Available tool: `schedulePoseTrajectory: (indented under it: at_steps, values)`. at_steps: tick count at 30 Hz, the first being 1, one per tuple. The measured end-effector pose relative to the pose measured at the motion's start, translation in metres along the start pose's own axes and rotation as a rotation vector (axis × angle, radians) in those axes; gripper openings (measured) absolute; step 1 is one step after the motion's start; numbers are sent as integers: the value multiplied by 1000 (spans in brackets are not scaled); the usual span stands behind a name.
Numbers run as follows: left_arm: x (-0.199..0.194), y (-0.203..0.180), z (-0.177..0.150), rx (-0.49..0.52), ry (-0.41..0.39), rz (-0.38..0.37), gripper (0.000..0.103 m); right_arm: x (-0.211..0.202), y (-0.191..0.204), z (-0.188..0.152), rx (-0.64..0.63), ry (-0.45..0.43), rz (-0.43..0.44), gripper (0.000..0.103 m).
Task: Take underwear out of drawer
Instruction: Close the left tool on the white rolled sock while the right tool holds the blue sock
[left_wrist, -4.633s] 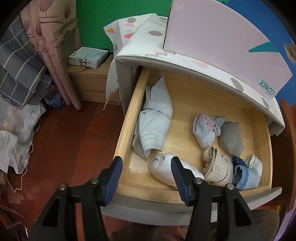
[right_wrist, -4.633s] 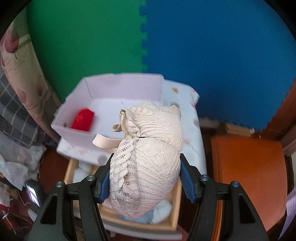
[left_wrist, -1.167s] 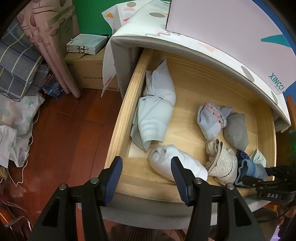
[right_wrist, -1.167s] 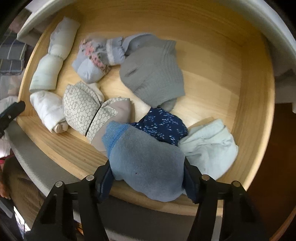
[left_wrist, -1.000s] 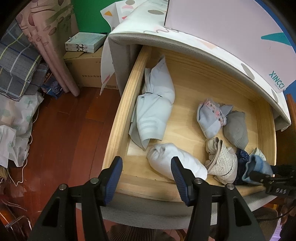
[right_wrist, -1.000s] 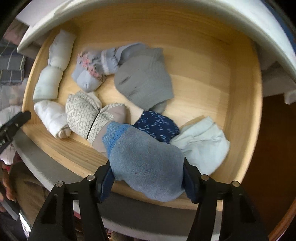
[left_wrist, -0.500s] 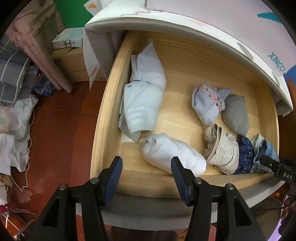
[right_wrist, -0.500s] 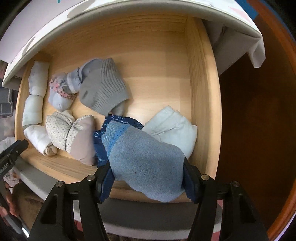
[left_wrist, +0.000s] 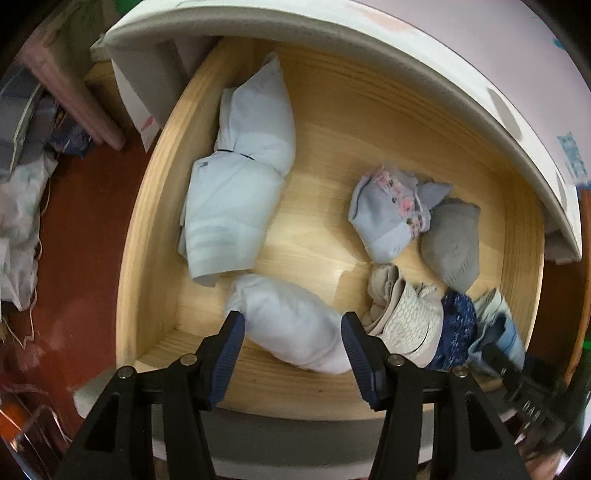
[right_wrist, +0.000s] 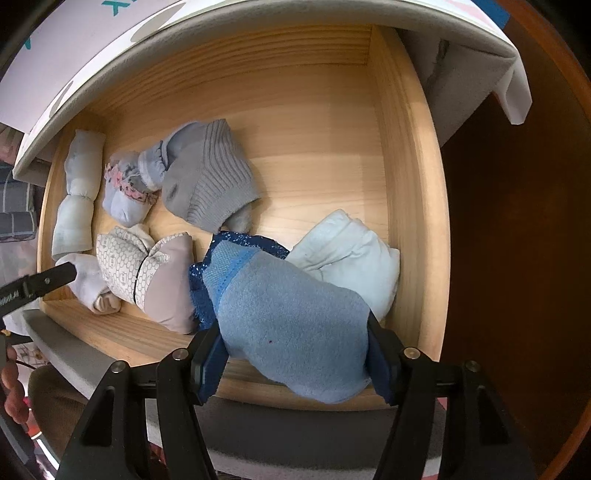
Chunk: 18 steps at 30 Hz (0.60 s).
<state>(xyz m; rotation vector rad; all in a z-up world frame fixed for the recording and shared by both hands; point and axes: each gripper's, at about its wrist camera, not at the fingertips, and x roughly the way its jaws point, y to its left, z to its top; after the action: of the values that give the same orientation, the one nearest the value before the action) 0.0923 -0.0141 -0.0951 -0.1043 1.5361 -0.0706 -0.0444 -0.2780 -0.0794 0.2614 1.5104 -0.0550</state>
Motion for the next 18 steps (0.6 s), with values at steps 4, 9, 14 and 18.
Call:
schedulePoseTrajectory:
  at_steps: [4,9,14,18]
  values:
    - [3,0,5,-47,9,13,58,4,3,3,-6,6,-4,63]
    - [7,-3,5,-33,33,41,59,4,4,6,9,7,12,63]
    - [5,5,3,-82,58,6,59,3,0,7,15,8,22,63]
    - [17,5,4,-91,99,17,59,4,-3,7,17,8,22,63]
